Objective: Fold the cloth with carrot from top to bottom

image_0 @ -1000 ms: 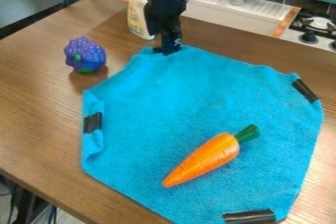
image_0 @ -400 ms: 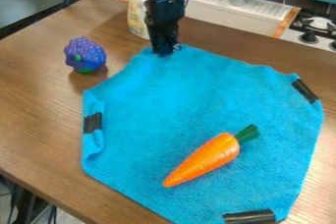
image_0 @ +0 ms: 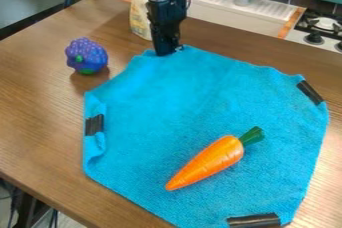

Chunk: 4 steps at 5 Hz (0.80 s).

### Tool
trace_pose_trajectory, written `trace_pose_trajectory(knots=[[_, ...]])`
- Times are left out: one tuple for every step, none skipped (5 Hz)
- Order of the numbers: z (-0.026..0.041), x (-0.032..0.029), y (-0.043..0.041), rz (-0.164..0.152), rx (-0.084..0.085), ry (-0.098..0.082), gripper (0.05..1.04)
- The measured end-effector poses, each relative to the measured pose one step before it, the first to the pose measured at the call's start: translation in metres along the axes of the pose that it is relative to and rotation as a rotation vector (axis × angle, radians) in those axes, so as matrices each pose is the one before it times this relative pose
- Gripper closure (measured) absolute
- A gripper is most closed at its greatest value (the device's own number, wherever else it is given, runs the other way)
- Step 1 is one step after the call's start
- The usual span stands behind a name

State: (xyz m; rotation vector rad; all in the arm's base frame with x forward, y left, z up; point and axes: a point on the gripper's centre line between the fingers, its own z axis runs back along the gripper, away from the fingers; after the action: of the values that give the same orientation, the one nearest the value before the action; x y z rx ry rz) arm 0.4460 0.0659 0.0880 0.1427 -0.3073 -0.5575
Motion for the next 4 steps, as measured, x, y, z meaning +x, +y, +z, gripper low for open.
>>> trace_pose_trajectory(knots=[[0.00064, 0.00016, -0.00090, 0.0005, -0.0058, -0.0009, 1.034], [0.00936, 0.00320, 0.00022, 0.0143, -0.0011, -0.0232, 1.034], [0.04710, 0.00846, -0.01036, -0.0402, 0.0624, -0.1014, 1.034], [0.02404, 0.00516, -0.03439, -0.0807, -0.0317, -0.0684, 1.034]])
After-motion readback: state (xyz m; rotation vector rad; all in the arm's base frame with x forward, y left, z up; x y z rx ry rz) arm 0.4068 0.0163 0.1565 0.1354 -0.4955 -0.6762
